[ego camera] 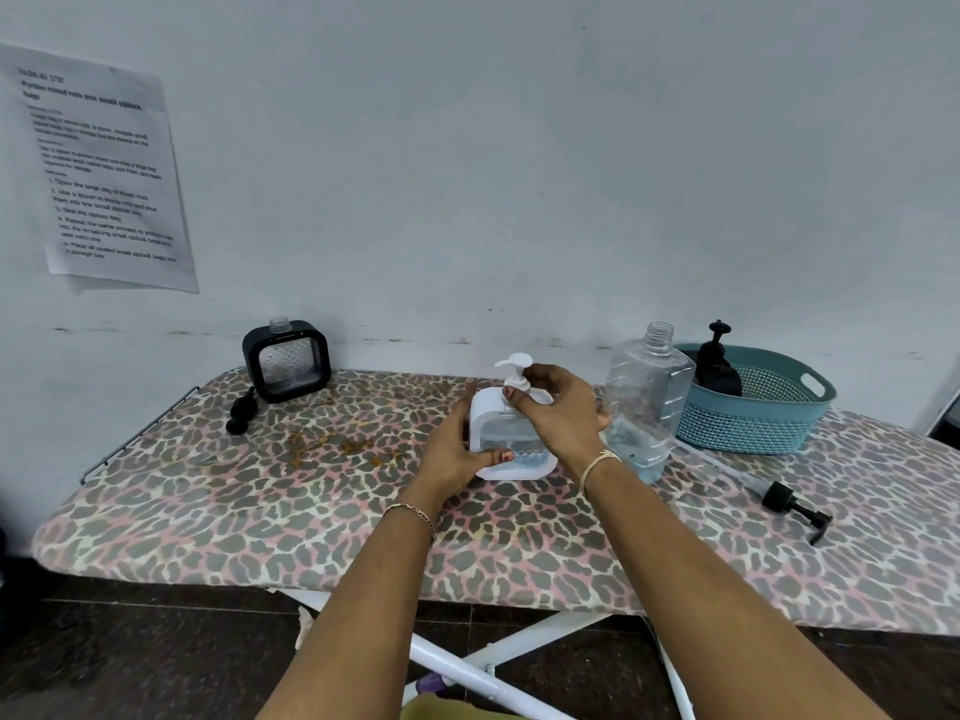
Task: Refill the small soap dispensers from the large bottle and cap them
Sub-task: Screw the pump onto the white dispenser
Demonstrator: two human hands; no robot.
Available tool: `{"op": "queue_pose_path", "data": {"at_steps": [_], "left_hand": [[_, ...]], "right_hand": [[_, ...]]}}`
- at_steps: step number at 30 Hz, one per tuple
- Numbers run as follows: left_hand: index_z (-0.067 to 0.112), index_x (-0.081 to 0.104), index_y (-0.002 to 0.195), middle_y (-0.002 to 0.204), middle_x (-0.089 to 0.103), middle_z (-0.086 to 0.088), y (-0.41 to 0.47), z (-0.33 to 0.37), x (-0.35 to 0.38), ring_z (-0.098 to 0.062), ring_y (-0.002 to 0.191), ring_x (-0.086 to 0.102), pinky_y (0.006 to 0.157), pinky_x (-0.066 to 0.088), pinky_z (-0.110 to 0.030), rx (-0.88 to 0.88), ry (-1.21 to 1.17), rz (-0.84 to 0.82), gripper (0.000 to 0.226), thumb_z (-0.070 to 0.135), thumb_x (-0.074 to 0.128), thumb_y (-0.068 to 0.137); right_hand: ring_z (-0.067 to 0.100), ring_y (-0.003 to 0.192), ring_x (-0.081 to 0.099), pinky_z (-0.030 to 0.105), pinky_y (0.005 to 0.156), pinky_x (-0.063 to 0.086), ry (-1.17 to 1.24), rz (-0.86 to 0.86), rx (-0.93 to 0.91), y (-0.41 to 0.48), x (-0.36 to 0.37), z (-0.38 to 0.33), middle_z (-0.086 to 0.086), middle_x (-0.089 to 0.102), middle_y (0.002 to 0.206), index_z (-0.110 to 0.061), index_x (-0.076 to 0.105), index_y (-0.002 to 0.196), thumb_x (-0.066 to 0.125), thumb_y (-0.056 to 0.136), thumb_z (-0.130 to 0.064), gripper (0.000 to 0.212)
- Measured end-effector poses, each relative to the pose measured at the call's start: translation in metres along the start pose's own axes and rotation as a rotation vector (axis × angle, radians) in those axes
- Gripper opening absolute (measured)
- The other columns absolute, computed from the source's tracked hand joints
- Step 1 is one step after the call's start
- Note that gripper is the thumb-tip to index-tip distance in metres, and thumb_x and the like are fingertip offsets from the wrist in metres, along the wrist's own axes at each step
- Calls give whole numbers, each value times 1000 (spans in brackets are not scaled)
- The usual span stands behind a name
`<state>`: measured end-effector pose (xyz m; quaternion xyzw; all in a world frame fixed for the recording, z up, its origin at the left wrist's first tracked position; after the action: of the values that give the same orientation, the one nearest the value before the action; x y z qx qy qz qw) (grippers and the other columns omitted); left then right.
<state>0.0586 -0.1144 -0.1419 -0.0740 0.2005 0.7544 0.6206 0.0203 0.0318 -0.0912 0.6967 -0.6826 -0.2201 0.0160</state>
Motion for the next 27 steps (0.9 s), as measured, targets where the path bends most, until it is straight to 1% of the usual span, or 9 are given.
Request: {"op": "queue_pose_path", "data": {"at_steps": [3,7,11,13,18,20,22,26,27], "left_hand": [[29,31,146,119,53,12,0,0,0,-5,106,51,72,42,0,-8,-16,0,92,16,83,72],[30,31,146,121,56,8,1,-3,0,-7,107,53,78,42,-8,-26,-14,-7,92,17,83,72],[31,30,146,119,57,7,1,-2,1,-8,106,54,77,43,-7,-27,-12,-8,93,15,83,71],[31,31,145,120,58,6,1,-2,1,-8,106,54,83,44,-15,-28,-19,-12,92,15,84,71],[31,33,145,124,60,3,5,-6,0,-15,112,57,96,48,-30,-55,-22,-37,93,17,85,69],[30,35,144,125,62,1,6,-8,0,-17,115,58,99,48,-35,-61,-26,-32,94,18,86,67],[31,36,143,124,62,1,5,-8,-1,-17,113,59,98,49,-36,-56,-20,-24,93,17,87,67],[32,38,142,120,60,7,3,-4,0,-11,109,57,92,49,-26,-30,-12,-25,88,16,85,69],[31,38,142,120,59,8,3,-4,0,-11,109,57,92,48,-26,-32,-13,-26,88,15,85,70]], "right_hand": [[10,103,64,35,99,49,34,10,11,0,-4,-1,-6,70,108,-21,67,115,80,76,-37,43],[14,122,55,34,108,41,45,-202,38,0,3,-1,0,61,130,-16,58,132,66,91,-23,42],[11,101,66,36,97,51,-33,-44,-22,3,-2,-1,-2,72,106,-16,69,109,79,79,-23,32],[9,94,67,32,91,53,-49,-7,-32,4,-4,-2,-5,71,98,-19,68,102,84,73,-25,34],[17,119,57,33,106,42,-105,-238,-40,6,-3,-14,3,64,127,-10,60,129,65,91,-26,41],[19,120,58,40,107,41,-163,-271,-43,7,-2,-17,4,65,125,-10,62,127,63,92,-28,40],[16,112,63,46,103,43,-211,-213,-40,10,-2,-14,-2,70,116,-16,68,119,66,81,-43,47],[14,107,63,25,95,44,-201,-100,-31,7,-1,-13,0,71,112,-13,69,115,74,83,-30,37],[14,107,63,25,95,44,-218,-72,-44,6,-1,-13,0,71,112,-14,70,114,74,83,-30,36]]}}
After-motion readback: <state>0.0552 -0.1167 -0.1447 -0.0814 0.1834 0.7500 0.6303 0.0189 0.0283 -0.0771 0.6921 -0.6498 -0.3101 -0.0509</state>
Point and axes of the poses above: each hand's wrist, its own y-axis towards the middle knuckle, its own x-axis out of the palm, z = x × y, the point moved 4 cm from there along y, towards the middle knuckle
